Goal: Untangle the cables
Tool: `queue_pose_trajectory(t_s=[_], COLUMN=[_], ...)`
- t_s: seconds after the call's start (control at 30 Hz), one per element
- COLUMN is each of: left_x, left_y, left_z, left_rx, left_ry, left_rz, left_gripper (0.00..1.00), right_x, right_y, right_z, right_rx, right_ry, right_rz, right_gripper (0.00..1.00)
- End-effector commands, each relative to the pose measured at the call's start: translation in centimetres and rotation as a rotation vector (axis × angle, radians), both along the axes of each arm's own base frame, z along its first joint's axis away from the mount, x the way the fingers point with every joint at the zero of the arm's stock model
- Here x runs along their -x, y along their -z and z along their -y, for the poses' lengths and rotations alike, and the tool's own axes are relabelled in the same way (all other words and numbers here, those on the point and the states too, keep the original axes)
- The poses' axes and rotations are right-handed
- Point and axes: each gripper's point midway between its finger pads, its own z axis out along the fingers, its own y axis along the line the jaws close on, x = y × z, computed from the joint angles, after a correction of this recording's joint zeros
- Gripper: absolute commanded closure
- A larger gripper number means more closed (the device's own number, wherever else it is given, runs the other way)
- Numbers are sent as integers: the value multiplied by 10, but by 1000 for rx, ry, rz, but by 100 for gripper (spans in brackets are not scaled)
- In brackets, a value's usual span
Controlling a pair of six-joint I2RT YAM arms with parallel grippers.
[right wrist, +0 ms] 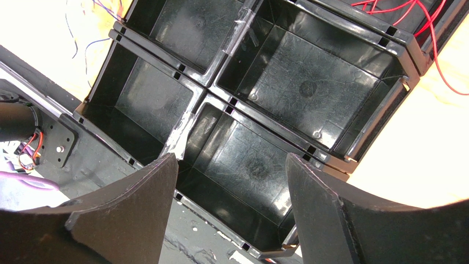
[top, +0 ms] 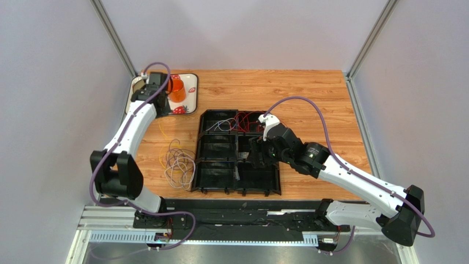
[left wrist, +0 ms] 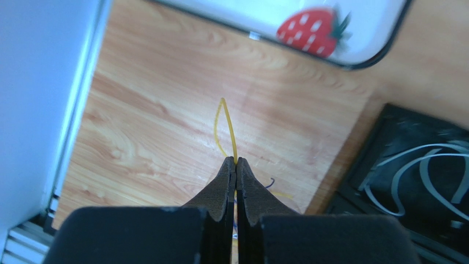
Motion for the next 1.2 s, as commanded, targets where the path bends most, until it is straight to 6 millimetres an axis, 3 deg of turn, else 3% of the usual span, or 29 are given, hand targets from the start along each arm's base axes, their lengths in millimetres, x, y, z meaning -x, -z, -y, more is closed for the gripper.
queue_pose_trajectory(t_s=[0.0, 0.03, 0.27, 0.43, 0.47, 0.53, 0.57, 0.7, 0.9, 0.93, 1.03, 1.17], left_x=[14, 17, 49, 73, 89, 94, 107, 131, 163, 170, 177, 180], left_y=[-109, -132, -239, -317, -333, -343, -351, -357, -386, -396, -399, -388], left_z=[-12, -13, -12, 36, 40, 47, 49, 89, 117, 120, 121, 119], left_rx=[-52, -54, -42, 118, 131, 140, 148, 254, 276, 275, 284, 304], left_ry=[18, 25, 70, 330, 366, 411, 431, 662, 885, 909, 915, 894], left_rz=[205, 241, 479, 779, 849, 925, 968, 1036, 1148, 1190, 1211, 1208], left_gripper=[100, 100, 100, 100, 100, 100, 100, 100, 100, 100, 100, 100], right_x=[-4, -3, -3, -3, -2, -1, 2, 12, 22, 25, 24, 17], right_y=[-14, -14, -16, -17, -18, -22, -24, -42, -68, -72, -87, -103], right_z=[-10, -11, -16, -19, -21, -26, -30, -44, -63, -67, -81, -101], right_rx=[-64, -69, -86, -104, -111, -135, -154, -240, -332, -349, -406, -474], right_ry=[-6, -4, -10, -10, -21, -39, -59, -141, -249, -276, -324, -339], right_rz=[26, 21, 12, 6, 3, 4, 1, 1, 16, 14, 37, 41], right_gripper=[24, 24, 25, 25, 25, 25, 25, 25, 24, 23, 21, 20])
